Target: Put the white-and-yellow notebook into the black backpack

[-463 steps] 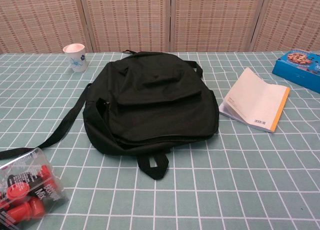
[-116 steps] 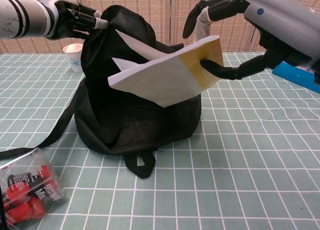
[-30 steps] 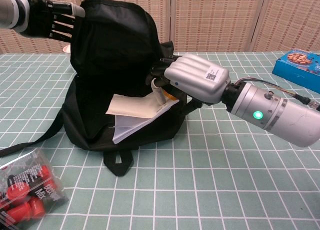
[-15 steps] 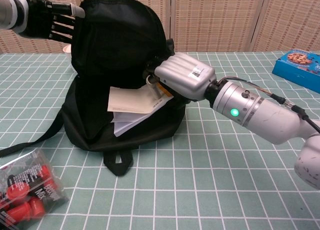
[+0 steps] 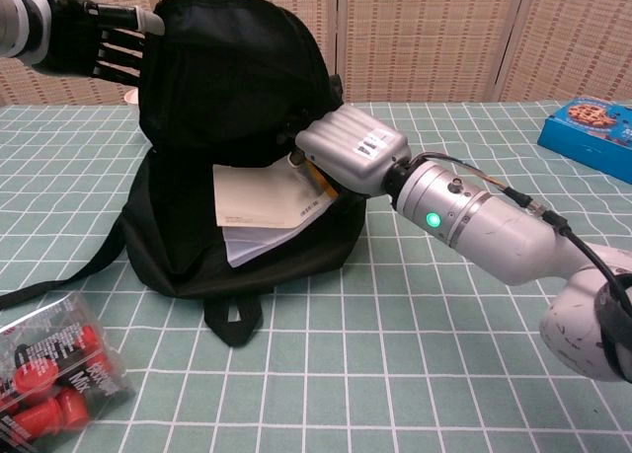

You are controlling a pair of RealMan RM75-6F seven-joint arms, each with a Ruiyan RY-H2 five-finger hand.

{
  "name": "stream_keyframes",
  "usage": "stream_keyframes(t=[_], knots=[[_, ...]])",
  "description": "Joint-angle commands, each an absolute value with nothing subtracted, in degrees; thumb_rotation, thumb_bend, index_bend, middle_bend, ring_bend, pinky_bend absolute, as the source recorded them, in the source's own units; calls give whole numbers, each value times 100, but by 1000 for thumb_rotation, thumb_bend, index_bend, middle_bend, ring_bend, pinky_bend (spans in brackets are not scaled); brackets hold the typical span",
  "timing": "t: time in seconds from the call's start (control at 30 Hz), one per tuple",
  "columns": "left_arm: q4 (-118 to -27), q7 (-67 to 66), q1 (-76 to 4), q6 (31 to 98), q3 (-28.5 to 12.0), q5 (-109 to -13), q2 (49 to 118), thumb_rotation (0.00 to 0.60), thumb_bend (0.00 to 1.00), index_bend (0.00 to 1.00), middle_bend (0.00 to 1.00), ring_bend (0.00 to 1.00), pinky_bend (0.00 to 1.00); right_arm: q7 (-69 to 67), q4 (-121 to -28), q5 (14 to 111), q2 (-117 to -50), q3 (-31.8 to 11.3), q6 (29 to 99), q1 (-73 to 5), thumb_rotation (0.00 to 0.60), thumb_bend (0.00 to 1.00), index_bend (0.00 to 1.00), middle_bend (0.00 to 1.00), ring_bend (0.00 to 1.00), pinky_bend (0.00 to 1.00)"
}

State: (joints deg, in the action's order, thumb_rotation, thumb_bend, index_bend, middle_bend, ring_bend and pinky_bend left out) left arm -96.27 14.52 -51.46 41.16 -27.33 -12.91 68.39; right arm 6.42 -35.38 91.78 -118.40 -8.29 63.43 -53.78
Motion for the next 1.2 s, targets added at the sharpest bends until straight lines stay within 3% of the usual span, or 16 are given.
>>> stream_keyframes(t=[0.03, 0.1, 0.23, 0.77, 1.2], knots=[[-9613, 1463, -5141, 4106, -2726, -1288, 6830, 501, 494, 717, 286, 195, 129, 701, -3774, 9118, -11717, -818, 6327, -5322, 600, 119, 273, 95, 1, 58], [-9600, 1465, -5140, 4093, -2713, -1285, 6824, 501, 494, 717, 286, 194, 129, 708, -3969, 9137, -11596, -774, 6379, -5276, 600, 80, 179, 81, 0, 48], [-9569, 1472, -5146, 4066, -2695, -1279, 6822, 501, 494, 715, 286, 191, 129, 771, -4429, 9185, -11273, -678, 6471, -5168, 600, 68, 107, 62, 0, 34], [-9788, 1457, -5156, 4060, -2656, -1449, 6782, 502, 494, 717, 286, 178, 129, 1040, -6727, 9659, -9293, -168, 7382, -4391, 600, 63, 96, 57, 0, 21], [-10323, 1415, -5160, 4072, -2595, -1839, 6716, 492, 494, 718, 286, 173, 129, 1011, -7723, 9955, -8040, -162, 8336, -3772, 600, 63, 95, 57, 0, 21]])
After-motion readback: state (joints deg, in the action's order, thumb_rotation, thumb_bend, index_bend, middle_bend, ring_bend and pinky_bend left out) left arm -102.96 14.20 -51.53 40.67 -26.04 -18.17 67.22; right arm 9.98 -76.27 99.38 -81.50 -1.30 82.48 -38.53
